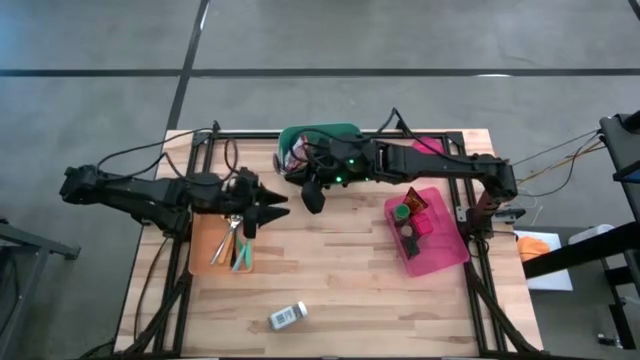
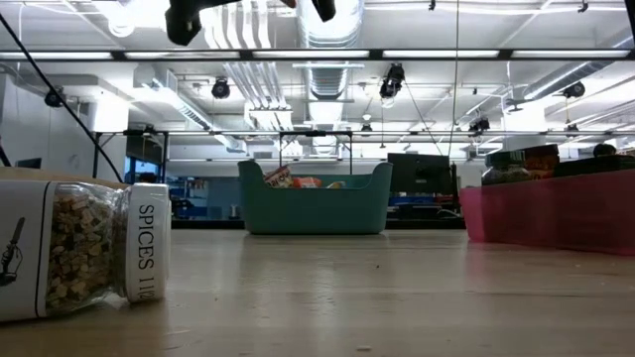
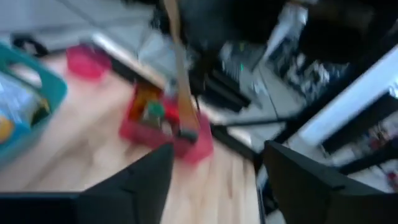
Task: Pick & Place Food Item
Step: Put the orange spoon into the orange bin
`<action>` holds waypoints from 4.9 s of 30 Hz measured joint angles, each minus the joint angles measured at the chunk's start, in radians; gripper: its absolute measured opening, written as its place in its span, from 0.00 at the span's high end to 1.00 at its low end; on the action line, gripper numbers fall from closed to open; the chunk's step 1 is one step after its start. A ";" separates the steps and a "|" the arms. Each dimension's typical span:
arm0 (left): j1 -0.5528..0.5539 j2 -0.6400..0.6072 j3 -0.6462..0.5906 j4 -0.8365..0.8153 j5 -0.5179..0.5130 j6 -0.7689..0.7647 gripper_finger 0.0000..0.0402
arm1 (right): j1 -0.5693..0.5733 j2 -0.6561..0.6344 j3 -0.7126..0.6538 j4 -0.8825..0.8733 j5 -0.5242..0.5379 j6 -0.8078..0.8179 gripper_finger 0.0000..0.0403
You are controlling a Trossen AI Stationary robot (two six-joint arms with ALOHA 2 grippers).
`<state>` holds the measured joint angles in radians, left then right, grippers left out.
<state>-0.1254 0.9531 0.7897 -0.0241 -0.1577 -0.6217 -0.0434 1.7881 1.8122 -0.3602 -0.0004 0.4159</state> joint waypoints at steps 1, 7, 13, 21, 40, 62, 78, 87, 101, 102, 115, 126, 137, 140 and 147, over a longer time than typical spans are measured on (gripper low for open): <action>0.000 0.000 -0.008 0.039 -0.024 0.010 0.35 | 0.003 -0.001 0.000 0.009 -0.001 0.005 0.98; 0.000 0.000 -0.014 0.168 -0.177 0.092 0.20 | 0.020 -0.001 0.000 0.115 -0.006 0.023 0.98; 0.000 0.000 -0.014 0.240 -0.198 0.191 0.18 | 0.031 -0.001 0.000 0.225 -0.025 0.023 0.98; 0.000 0.000 -0.014 0.299 -0.163 0.267 0.34 | 0.037 -0.001 0.000 0.239 -0.037 0.023 0.98; 0.000 0.000 -0.014 0.319 -0.119 0.259 0.99 | 0.046 -0.001 0.000 0.243 -0.046 0.025 0.98; -0.013 0.000 -0.014 0.350 -0.087 0.250 1.00 | 0.055 -0.001 0.000 0.270 -0.056 0.051 0.98; -0.013 -0.020 -0.014 0.328 -0.086 0.152 1.00 | 0.057 -0.001 0.000 0.270 -0.065 0.036 0.55; -0.015 -0.153 -0.014 0.078 -0.101 -0.012 1.00 | 0.053 -0.001 0.000 0.259 -0.053 0.038 0.43; -0.019 -0.212 0.203 -1.089 -0.066 -0.380 1.00 | 0.053 -0.006 0.000 -0.054 -0.097 0.024 0.43; -0.019 -0.200 0.204 -1.125 -0.049 -0.389 1.00 | 0.053 -0.006 0.000 -0.077 -0.112 0.012 0.43; -0.017 -0.126 -0.024 -1.179 0.097 -0.610 1.00 | 0.124 -0.005 -0.085 -0.223 -0.205 -0.329 0.43; 0.009 -0.106 -0.162 -1.057 0.101 -0.696 1.00 | 0.177 -0.004 -0.306 -0.049 -0.270 -0.332 0.43; 0.060 0.090 -0.174 -1.044 0.151 -0.684 1.00 | 0.265 -0.004 -0.462 0.185 -0.265 -0.424 0.43; 0.060 0.156 -0.174 -1.022 0.158 -0.656 1.00 | 0.282 -0.004 -0.511 0.267 -0.263 -0.450 0.43; 0.069 0.229 -0.196 -0.956 0.158 -0.632 1.00 | 0.304 -0.004 -0.607 0.416 -0.259 -0.502 0.43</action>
<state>-0.0566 1.1817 0.5939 -0.9806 0.0003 -1.2533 0.2603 1.7844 1.2057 0.0560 -0.2597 -0.0858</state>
